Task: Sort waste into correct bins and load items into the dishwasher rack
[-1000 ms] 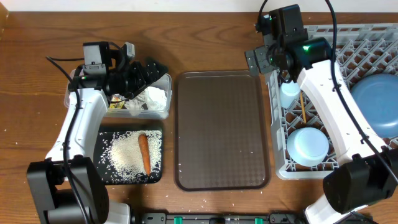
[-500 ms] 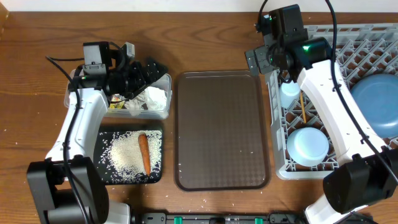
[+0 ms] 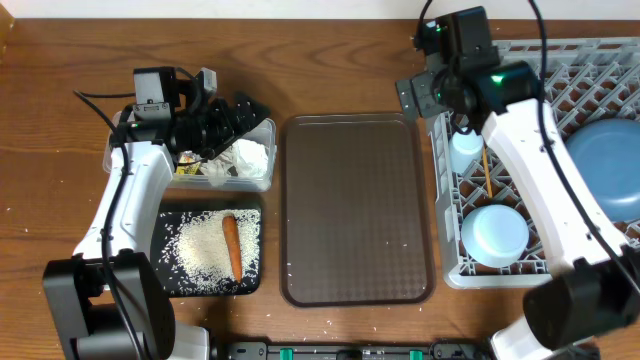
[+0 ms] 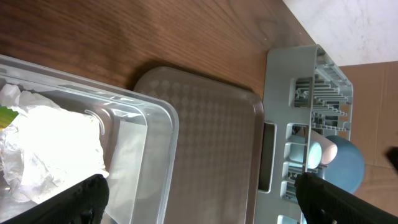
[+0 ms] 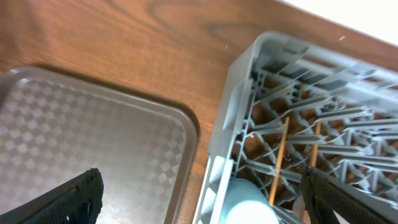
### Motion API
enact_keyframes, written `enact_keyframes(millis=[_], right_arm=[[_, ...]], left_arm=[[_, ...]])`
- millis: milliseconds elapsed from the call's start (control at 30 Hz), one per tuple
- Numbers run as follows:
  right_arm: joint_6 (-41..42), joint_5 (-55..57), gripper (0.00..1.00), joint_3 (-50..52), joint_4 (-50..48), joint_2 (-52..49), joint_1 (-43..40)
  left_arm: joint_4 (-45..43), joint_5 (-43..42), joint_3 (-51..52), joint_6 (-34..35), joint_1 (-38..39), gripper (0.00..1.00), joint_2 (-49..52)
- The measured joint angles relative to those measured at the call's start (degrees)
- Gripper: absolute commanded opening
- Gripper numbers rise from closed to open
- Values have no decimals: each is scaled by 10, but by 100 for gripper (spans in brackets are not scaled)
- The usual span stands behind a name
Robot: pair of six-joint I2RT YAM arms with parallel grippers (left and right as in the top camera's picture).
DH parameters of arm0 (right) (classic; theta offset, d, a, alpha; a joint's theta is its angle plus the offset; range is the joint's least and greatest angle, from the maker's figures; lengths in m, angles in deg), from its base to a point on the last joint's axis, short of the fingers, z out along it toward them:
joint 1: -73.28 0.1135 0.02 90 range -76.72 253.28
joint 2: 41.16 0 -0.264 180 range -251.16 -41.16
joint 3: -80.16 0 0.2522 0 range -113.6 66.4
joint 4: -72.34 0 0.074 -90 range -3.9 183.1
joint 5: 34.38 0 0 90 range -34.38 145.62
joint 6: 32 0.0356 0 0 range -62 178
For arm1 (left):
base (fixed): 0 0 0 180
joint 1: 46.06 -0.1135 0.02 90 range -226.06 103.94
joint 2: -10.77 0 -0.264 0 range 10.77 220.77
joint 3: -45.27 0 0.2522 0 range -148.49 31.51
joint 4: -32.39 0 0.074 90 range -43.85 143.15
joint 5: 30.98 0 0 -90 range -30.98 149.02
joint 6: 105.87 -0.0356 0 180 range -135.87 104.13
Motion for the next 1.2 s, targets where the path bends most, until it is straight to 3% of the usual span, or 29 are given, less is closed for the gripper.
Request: enact_keyframes(millis=[833,967,1200], right_arm=[[-2,7,99,5,27,346,10],[-2,0,99,67,3,445,9],[3,-20,99,325,-122,670,-31]], left_arm=[[0,0,0,0,0,98,0],[0,0,0,0,0,98,0],[0,0,0,0,0,98,0]])
